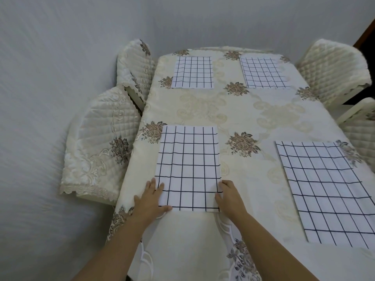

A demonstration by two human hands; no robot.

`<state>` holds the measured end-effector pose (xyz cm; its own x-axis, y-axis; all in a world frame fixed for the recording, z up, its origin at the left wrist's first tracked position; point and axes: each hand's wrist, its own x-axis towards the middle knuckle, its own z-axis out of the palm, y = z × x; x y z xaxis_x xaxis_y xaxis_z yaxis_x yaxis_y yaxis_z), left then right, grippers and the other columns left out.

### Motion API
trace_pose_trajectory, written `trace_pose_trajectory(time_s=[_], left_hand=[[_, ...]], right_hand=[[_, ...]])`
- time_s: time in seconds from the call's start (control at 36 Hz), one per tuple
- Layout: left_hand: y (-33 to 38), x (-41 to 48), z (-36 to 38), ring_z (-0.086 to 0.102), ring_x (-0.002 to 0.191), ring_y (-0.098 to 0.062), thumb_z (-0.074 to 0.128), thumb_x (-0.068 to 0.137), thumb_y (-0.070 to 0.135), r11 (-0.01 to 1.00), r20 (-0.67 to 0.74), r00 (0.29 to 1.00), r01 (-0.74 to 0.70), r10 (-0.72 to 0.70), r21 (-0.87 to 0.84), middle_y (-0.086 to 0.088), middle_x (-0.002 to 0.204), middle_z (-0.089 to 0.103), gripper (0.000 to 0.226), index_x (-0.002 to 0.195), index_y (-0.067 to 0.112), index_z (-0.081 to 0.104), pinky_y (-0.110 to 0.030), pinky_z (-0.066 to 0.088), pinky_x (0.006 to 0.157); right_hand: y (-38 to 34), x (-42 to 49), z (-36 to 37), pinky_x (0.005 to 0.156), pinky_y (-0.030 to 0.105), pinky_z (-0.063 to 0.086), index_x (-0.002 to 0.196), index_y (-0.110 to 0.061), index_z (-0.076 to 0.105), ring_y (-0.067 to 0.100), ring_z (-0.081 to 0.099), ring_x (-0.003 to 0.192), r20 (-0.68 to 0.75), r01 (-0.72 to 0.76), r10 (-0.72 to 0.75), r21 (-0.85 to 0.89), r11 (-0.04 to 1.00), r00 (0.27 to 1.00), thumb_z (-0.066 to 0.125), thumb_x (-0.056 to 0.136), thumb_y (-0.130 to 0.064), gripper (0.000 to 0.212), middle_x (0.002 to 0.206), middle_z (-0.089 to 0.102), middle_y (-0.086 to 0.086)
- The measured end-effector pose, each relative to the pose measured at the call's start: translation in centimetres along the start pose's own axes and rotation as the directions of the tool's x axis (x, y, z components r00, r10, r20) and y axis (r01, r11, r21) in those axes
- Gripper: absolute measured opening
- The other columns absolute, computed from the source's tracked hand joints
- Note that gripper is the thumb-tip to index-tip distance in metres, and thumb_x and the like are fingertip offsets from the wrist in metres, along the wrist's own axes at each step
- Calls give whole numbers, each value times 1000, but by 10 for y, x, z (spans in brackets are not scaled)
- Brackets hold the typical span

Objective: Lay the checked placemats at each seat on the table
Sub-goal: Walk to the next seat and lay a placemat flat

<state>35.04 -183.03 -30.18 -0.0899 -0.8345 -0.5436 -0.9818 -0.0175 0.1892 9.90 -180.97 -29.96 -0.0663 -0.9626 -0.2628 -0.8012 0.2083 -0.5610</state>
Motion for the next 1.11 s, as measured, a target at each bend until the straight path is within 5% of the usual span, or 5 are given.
trace_pose_trajectory(time_s=[0.39,0.67,0.83,1.0,1.11], left_hand=[[31,-10,8,-18,144,-23,16,101,39,990,-162,987,9,14,138,-8,155,-21,60,149,12,-9,-56,-2,113],[43,-16,27,-18,144,-19,13,100,45,983,-70,996,-49,62,178,4,154,-24,57,147,27,-15,-60,6,111],[22,-13,21,-21,143,-18,-37,34,84,990,-68,996,-43,52,135,8,144,-36,123,145,36,-16,-64,9,108],[7,-15,14,-21,143,-15,-13,44,86,996,-52,998,-25,30,91,9,145,-36,113,144,34,-19,-64,6,108],[5,-13,14,-13,144,-13,24,89,65,999,-80,996,-37,40,37,9,155,-21,74,148,33,-5,-60,9,110]], right_hand=[[-25,-9,12,115,49,7,147,-14,15,27,-6,145,131,138,-96,-372,918,987,32,96,-21,54,158,-5,8],[-29,-12,32,114,47,16,149,-21,11,16,0,146,230,194,-118,-342,919,966,37,99,-26,57,158,-2,-3],[-11,-9,13,113,40,25,146,-22,23,13,9,145,162,80,-36,-277,958,986,51,93,-30,61,158,7,-7],[-5,-12,4,114,43,25,146,-22,22,14,7,145,169,-7,50,-244,970,984,53,92,-28,62,158,5,-9],[-4,-8,4,115,42,22,144,-19,29,15,14,143,168,-65,93,-166,984,981,53,92,-21,57,157,12,-6]])
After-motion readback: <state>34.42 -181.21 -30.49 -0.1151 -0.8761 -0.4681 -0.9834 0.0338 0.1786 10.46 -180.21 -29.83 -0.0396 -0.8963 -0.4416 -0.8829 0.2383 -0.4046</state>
